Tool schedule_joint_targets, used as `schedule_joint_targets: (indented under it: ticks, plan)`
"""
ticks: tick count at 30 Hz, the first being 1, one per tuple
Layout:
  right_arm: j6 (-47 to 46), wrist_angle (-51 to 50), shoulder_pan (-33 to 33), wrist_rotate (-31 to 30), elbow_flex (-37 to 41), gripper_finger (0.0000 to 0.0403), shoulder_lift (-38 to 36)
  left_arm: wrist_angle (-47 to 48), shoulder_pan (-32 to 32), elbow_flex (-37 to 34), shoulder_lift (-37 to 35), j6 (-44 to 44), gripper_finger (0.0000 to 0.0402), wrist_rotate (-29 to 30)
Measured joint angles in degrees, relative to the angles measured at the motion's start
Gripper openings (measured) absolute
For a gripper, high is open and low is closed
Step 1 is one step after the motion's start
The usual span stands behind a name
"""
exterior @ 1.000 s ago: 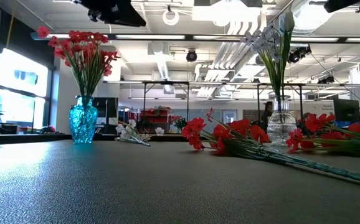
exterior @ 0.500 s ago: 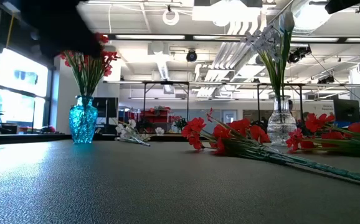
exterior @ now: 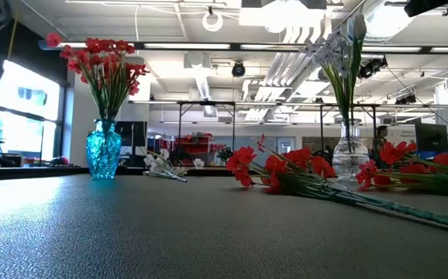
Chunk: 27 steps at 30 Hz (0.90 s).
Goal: Sort flowers into vase by color
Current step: Put the white flower into the transparent vase
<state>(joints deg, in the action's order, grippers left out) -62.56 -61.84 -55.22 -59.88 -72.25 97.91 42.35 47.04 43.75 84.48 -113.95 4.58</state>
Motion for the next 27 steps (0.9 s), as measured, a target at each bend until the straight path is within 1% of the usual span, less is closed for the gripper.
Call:
schedule_joint_targets:
  ticks: [3, 8, 11, 16, 23, 27]
  plan:
    - [0.0, 0.0, 0.0, 0.0, 0.0, 0.0236, 0.0, 1.4, 1.8, 0.0, 0.6, -5.4, 0.0058, -2.4]
    - [0.0, 0.0, 0.0, 0.0, 0.0, 0.0236, 0.0, 5.7, 4.9, 0.0, 0.7, -11.7, 0.0098, -5.7]
    - [0.0, 0.0, 0.0, 0.0, 0.0, 0.0236, 0.0, 8.4, 7.3, 0.0, 0.7, -16.7, 0.0124, -6.2]
    - [0.0, 0.0, 0.0, 0.0, 0.0, 0.0236, 0.0, 8.9, 7.9, 0.0, 0.7, -17.6, 0.0162, -7.3]
    - [0.0, 0.0, 0.0, 0.0, 0.0, 0.0236, 0.0, 12.9, 7.5, 0.0, 0.7, -17.5, 0.0169, -10.1]
    - [0.0, 0.0, 0.0, 0.0, 0.0, 0.0236, 0.0, 11.8, 7.9, 0.0, 0.7, -17.1, 0.0166, -9.1]
